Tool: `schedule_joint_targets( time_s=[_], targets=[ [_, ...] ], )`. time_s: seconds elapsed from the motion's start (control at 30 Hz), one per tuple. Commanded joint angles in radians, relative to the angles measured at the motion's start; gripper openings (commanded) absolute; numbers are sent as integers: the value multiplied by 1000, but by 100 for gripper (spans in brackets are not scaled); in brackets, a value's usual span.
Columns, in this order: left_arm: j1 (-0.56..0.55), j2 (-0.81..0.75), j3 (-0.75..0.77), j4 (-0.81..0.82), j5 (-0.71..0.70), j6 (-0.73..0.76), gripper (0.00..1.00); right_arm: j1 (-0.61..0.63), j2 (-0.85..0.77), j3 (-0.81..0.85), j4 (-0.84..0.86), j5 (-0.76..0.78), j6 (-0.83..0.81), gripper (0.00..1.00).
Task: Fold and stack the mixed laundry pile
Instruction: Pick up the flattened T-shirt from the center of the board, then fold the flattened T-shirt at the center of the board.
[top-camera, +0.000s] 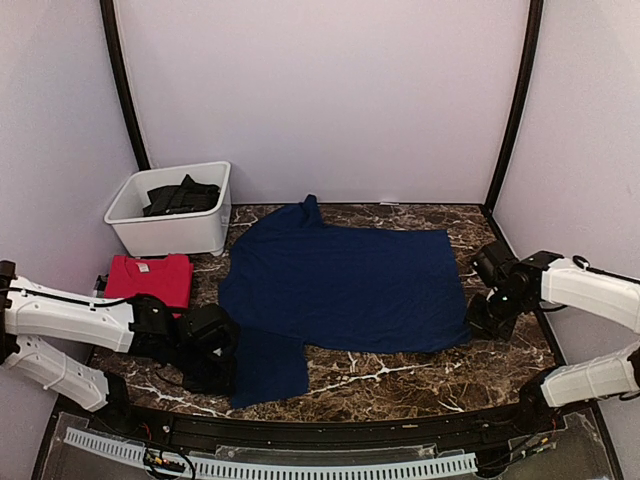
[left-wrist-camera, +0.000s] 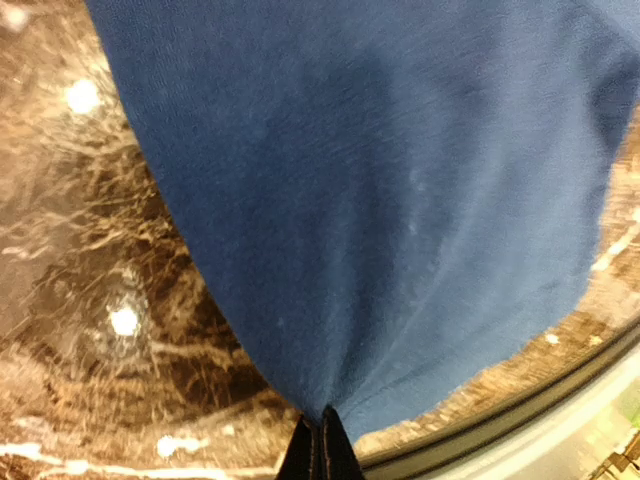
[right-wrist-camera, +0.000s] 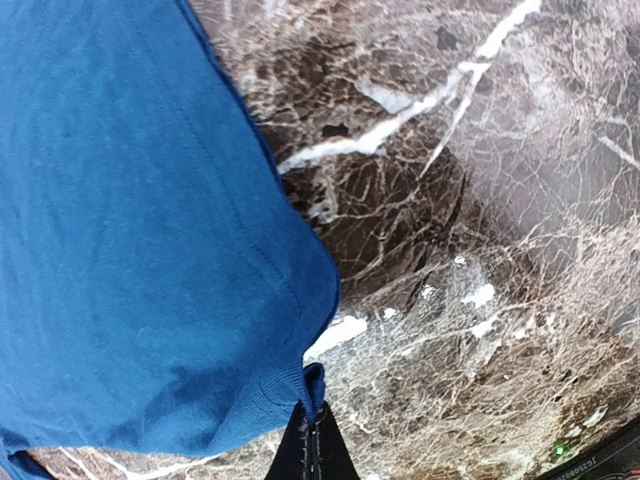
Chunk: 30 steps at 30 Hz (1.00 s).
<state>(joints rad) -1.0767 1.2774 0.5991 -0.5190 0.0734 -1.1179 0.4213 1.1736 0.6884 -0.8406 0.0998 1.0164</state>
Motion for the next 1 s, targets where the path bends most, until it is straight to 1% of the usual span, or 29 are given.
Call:
schedule_joint_targets(
  time_s=[0.0, 0.17, 0.33, 0.47, 0.63, 0.73, 0.9, 0.97],
  targets=[
    [-3, -157, 14, -125, -49, -36, 0, -3, -58, 13, 0, 20, -23, 0],
    [40, -204, 56, -152, -24, -4, 0, -4, -107, 30, 7, 39, -42, 0],
    [131, -211, 131, -190, -32, 68, 0, -3, -106, 87, -12, 81, -69, 0],
    [203, -206, 196, -180, -24, 134, 0, -9, -85, 129, -7, 114, -101, 0],
    [265, -114, 297, -154, -28, 219, 0, -22, -40, 174, 31, 135, -148, 0],
    [301, -65, 369, -139, -35, 272, 0, -49, -6, 210, 56, 137, -181, 0],
    [393, 44, 485, -149, -85, 358, 0, -102, 56, 258, 103, 130, -241, 0],
    [425, 86, 526, -139, -86, 388, 0, -123, 82, 266, 123, 124, -263, 0]
  ],
)
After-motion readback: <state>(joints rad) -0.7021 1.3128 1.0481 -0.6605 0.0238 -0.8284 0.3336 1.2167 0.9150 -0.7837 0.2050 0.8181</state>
